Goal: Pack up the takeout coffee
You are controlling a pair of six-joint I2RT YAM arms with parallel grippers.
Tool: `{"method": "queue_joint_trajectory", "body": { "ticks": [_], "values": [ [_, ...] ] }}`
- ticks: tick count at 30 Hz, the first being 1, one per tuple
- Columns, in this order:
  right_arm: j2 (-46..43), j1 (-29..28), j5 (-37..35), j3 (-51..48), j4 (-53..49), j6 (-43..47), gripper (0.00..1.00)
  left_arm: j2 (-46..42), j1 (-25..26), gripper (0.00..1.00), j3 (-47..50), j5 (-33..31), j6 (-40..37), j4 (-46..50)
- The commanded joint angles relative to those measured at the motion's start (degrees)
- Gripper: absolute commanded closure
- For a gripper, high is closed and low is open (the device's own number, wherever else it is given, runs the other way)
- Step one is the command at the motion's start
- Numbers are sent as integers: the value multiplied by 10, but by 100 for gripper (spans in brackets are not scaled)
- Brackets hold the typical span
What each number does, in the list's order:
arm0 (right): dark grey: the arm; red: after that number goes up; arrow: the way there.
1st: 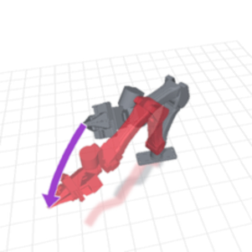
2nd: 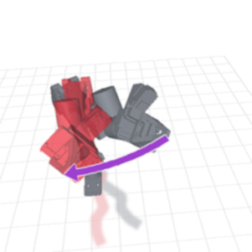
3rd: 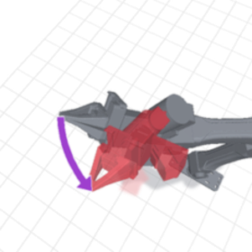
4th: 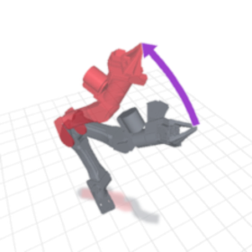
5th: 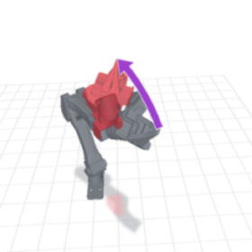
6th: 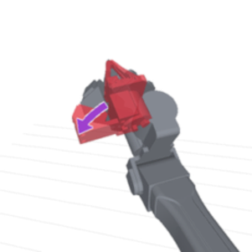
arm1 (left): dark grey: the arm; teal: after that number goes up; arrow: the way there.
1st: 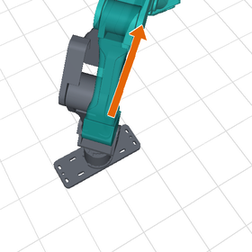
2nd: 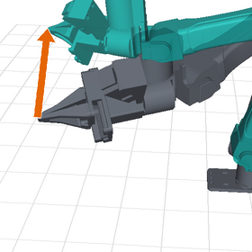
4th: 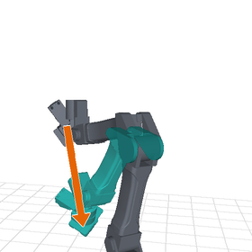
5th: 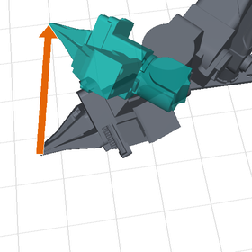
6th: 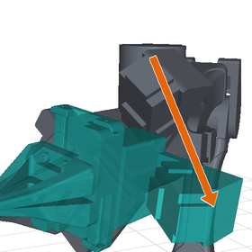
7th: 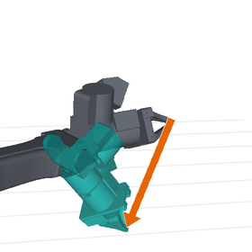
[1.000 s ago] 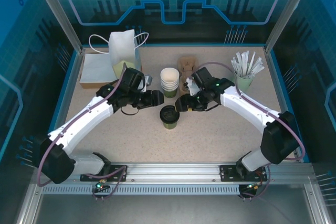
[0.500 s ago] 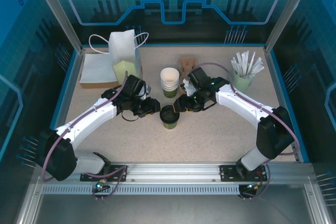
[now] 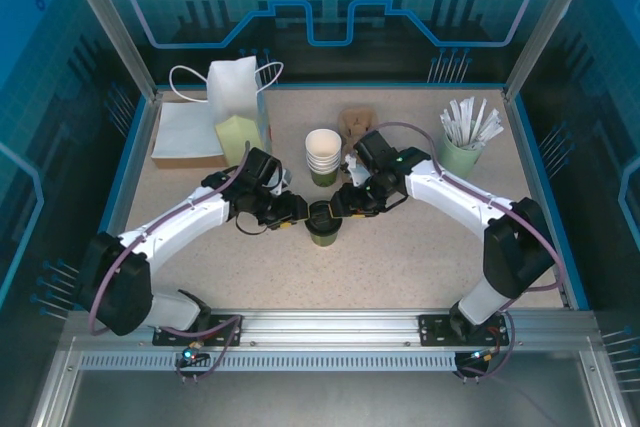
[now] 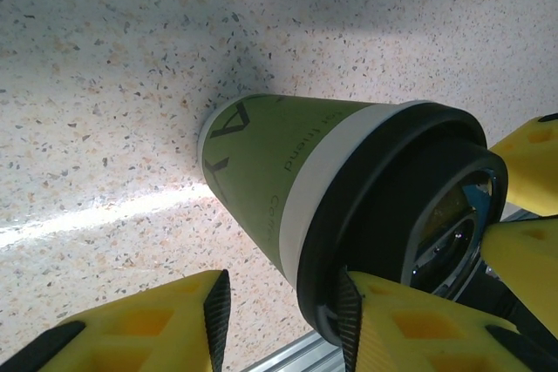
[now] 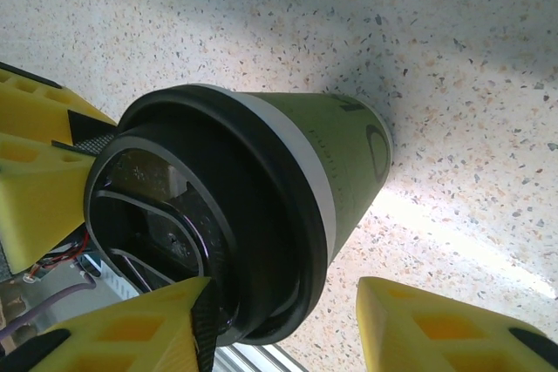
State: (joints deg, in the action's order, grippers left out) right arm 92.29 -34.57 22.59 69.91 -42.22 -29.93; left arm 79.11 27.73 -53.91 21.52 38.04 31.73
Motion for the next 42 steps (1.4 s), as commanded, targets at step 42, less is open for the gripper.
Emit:
{"method": "queue_joint_trajectory", "body": {
  "ticks": [42],
  "values": [
    [42, -16, -59, 21, -101, 47, 63, 10, -5, 64, 47, -13, -5, -10]
  ]
}}
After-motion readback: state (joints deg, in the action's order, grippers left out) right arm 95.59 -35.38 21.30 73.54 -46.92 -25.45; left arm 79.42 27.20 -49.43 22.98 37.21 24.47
